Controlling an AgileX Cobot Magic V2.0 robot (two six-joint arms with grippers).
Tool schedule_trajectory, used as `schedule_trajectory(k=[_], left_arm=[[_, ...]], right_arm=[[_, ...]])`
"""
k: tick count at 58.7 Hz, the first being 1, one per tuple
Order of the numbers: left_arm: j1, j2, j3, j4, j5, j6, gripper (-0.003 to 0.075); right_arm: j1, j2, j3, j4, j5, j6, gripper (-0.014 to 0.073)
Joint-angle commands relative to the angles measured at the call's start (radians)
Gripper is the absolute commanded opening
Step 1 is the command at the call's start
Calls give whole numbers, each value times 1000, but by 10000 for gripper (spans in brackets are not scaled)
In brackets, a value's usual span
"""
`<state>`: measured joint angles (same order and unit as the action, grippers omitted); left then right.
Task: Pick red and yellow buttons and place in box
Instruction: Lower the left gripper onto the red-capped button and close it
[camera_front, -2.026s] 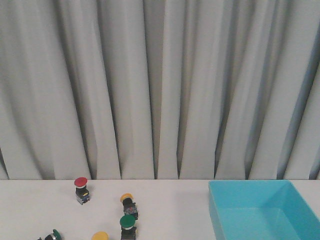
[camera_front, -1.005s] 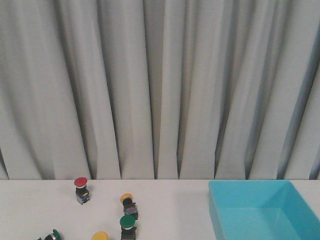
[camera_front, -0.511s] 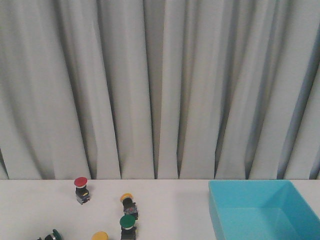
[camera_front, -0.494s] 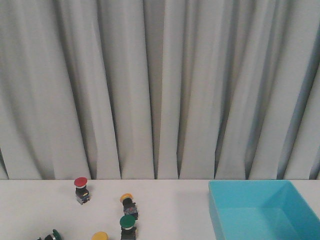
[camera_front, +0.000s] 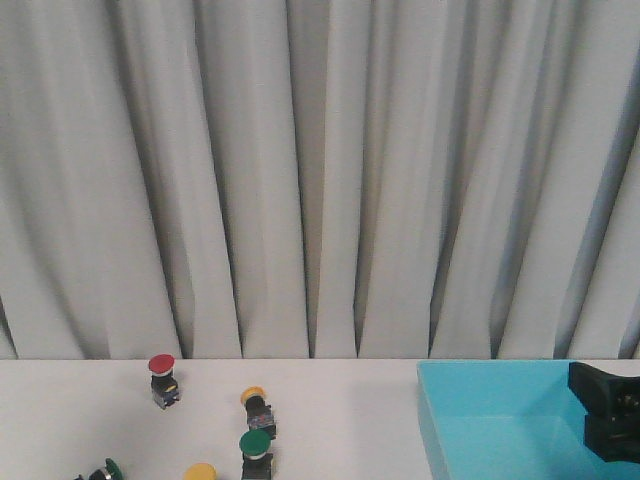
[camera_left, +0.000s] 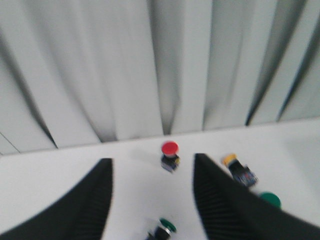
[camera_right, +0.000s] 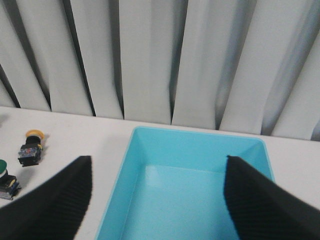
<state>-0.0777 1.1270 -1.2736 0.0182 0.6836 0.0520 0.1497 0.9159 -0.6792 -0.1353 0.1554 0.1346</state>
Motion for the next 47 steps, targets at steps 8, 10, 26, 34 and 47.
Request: schedule_trajectory(k=[8,10,26,34,47], left_arm=[[-9,69,-60,-79,28,43,629],[-9,74,-60,-88,26,41,629],[-9,112,-59,-119,18,40,579],[-9,155,-38,-150,116,41,552],[-25,306,-11,-161,197,78,515]], right_arm=[[1,-5,-110,-30,23,-26,598],[1,-8,-120,-33,21,-26,595],[1,-12,-142,8,-58,-16,579],[1,-9,-142,4,-57,-16,579],[1,-9,-142,10,-58,-16,579]])
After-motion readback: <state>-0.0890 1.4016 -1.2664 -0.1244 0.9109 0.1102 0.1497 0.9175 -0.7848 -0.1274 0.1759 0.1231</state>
